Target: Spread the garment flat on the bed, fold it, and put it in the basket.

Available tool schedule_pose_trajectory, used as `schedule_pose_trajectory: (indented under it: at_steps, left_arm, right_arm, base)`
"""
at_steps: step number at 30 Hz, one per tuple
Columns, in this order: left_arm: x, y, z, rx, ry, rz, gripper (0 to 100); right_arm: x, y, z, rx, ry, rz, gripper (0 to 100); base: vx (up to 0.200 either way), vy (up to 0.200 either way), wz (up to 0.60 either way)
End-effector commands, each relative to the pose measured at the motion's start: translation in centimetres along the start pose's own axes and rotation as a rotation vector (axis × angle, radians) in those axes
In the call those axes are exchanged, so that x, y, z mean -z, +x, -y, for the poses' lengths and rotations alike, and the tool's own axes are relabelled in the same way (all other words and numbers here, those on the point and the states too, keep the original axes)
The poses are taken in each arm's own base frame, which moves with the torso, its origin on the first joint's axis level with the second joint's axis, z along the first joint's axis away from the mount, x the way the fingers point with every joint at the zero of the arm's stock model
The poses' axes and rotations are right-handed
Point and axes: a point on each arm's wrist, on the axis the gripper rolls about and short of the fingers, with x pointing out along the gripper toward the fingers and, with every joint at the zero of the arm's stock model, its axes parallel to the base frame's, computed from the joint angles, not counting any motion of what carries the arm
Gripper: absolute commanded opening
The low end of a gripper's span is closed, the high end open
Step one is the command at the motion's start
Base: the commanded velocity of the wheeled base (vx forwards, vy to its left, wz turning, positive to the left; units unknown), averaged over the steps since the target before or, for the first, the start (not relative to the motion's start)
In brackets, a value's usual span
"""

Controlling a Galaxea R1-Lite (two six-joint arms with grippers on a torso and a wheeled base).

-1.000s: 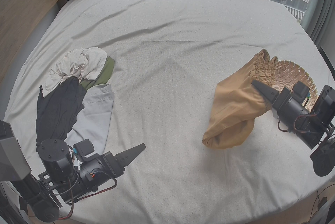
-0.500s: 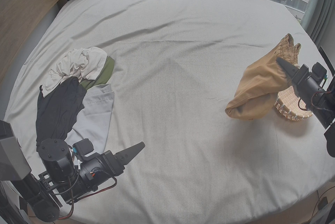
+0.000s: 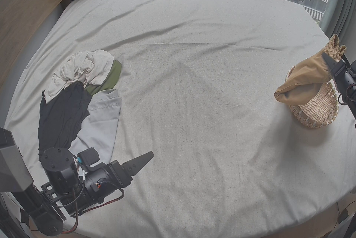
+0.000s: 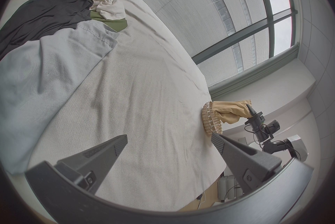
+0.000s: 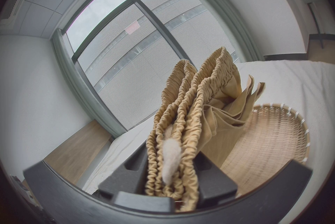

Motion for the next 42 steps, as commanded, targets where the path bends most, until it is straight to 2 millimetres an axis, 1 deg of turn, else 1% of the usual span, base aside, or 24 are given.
schedule_pose_trajectory:
  at_steps: [1, 3, 4, 7, 10, 15, 18, 19, 21, 24, 28, 29, 30, 35, 38, 42]
  left_arm:
    - [0.0, 0.0, 0.0, -0.001, -0.001, -0.002, 100]
    - [0.0, 0.0, 0.0, -0.002, -0.001, 0.001, 100]
    - [0.0, 0.0, 0.0, -0.002, -0.001, 0.001, 100]
    - [0.0, -0.1, 0.0, 0.000, 0.000, -0.001, 100]
    - [0.0, -0.1, 0.0, -0.002, -0.001, -0.001, 100]
    - [0.0, -0.1, 0.0, 0.000, 0.000, -0.001, 100]
    - [0.0, -0.1, 0.0, -0.002, -0.001, -0.001, 100]
    - [0.0, -0.1, 0.0, -0.002, -0.001, -0.001, 100]
    - [0.0, -0.1, 0.0, -0.002, -0.001, -0.001, 100]
    - [0.0, -0.1, 0.0, 0.000, 0.000, 0.001, 100]
    - [0.0, -0.1, 0.0, 0.001, 0.000, 0.002, 100]
    - [-0.1, -0.1, 0.1, 0.003, 0.000, 0.005, 100]
    - [0.0, -0.1, 0.1, 0.004, 0.000, 0.003, 100]
    - [0.0, -0.1, 0.2, 0.009, 0.003, 0.002, 100]
    - [0.0, -0.1, 0.4, 0.016, 0.004, 0.005, 100]
    - [-0.4, -0.6, 0.9, 0.041, 0.008, 0.025, 100]
  right_arm:
    - [-0.3, 0.3, 1.7, 0.058, -0.007, 0.007, 0]
    - [-0.3, 0.3, 2.0, 0.067, -0.008, 0.007, 0]
    - [-0.2, 0.5, 2.8, 0.090, -0.008, 0.005, 0]
    - [-0.1, 0.7, 3.4, 0.109, -0.008, 0.000, 0]
    - [0.5, 1.1, 4.7, 0.140, -0.019, -0.014, 0]
    - [1.3, 1.4, 5.8, 0.166, -0.011, -0.044, 0]
    - [1.7, 1.3, 6.0, 0.173, -0.007, -0.055, 0]
    - [1.7, 1.3, 6.0, 0.173, -0.006, -0.058, 100]
    - [2.0, 1.1, 6.1, 0.178, -0.005, -0.070, 100]
    - [2.5, 0.6, 5.7, 0.162, -0.001, -0.107, 100]
    - [2.4, -0.3, 4.0, 0.141, 0.004, -0.135, 100]
    - [2.2, -0.7, 3.2, 0.142, 0.005, -0.160, 100]
    - [2.2, -0.9, 2.9, 0.142, 0.003, -0.168, 100]
    - [1.4, -2.9, -0.9, 0.086, -0.026, -0.240, 100]
    - [1.6, -4.2, -3.2, 0.034, -0.037, -0.302, 100]
    - [2.5, -5.4, -5.4, -0.039, -0.032, -0.383, 100]
  base:
    - [0.000, 0.000, 0.00]
    - [0.000, 0.000, 0.00]
    - [0.000, 0.000, 0.00]
    - [0.000, 0.000, 0.00]
    - [0.000, 0.000, 0.00]
    - [0.000, 0.000, 0.00]
    - [0.000, 0.000, 0.00]
    - [0.000, 0.000, 0.00]
    - [0.000, 0.000, 0.00]
    - [0.000, 0.000, 0.00]
    - [0.000, 0.000, 0.00]
    - [0.000, 0.000, 0.00]
    - [0.000, 0.000, 0.00]
    - [0.000, 0.000, 0.00]
    - [0.000, 0.000, 0.00]
    - [0.000, 0.000, 0.00]
